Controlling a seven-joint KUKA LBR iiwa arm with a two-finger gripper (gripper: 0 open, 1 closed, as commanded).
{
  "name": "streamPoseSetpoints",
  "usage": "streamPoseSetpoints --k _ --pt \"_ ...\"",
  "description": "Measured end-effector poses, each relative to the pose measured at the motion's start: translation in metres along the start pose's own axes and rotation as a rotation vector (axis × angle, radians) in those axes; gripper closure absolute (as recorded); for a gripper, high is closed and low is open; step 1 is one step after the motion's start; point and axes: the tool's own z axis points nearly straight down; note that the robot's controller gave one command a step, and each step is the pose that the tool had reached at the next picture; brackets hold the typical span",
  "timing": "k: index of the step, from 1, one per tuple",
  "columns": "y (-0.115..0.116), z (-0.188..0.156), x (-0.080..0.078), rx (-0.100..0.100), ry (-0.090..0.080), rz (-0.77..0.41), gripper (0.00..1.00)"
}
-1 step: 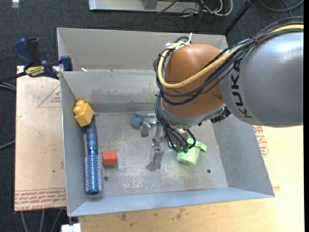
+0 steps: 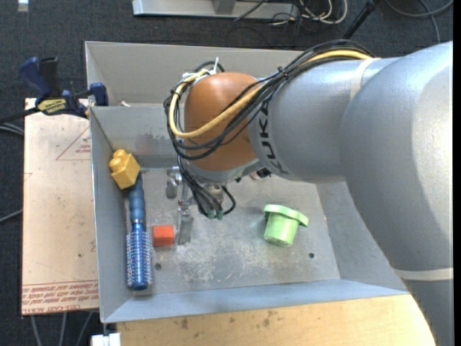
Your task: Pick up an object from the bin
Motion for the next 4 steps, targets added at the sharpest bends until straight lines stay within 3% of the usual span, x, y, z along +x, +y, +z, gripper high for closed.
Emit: streamPoseSetpoints --k 1,2,3,4 --pt "0.039 0.073 0.051 0.002 0.008 0.023 0.00" --pt "0.051 0.067 0.069 0.015 -0.006 -0.204 0.00" --pt "0.026 0.068 0.052 0.006 -0.005 -0.651 0.00" --pt "0.028 0.063 0.046 0.025 -0.017 -1.000 0.00"
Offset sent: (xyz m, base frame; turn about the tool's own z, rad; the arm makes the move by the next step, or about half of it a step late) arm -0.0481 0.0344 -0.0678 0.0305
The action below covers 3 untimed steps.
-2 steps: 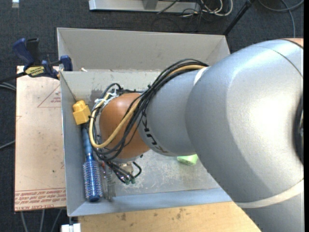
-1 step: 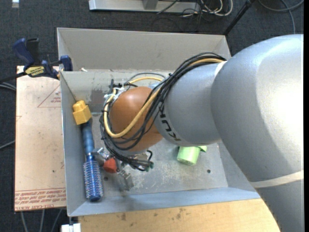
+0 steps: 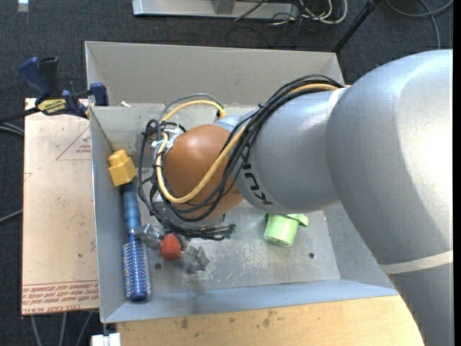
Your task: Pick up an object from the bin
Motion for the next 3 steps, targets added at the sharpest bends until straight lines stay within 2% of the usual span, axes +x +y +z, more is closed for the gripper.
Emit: streamPoseSetpoints --k 1,2,3 --pt "-0.008 0.000 0.003 -0.006 -0.011 -0.111 0.00" --pt "-0.002 0.002 0.002 -0.017 -0.006 -0.119 1.00" --pt "0.007 -0.146 0.008 -0.021 -0.007 -0.153 1.00"
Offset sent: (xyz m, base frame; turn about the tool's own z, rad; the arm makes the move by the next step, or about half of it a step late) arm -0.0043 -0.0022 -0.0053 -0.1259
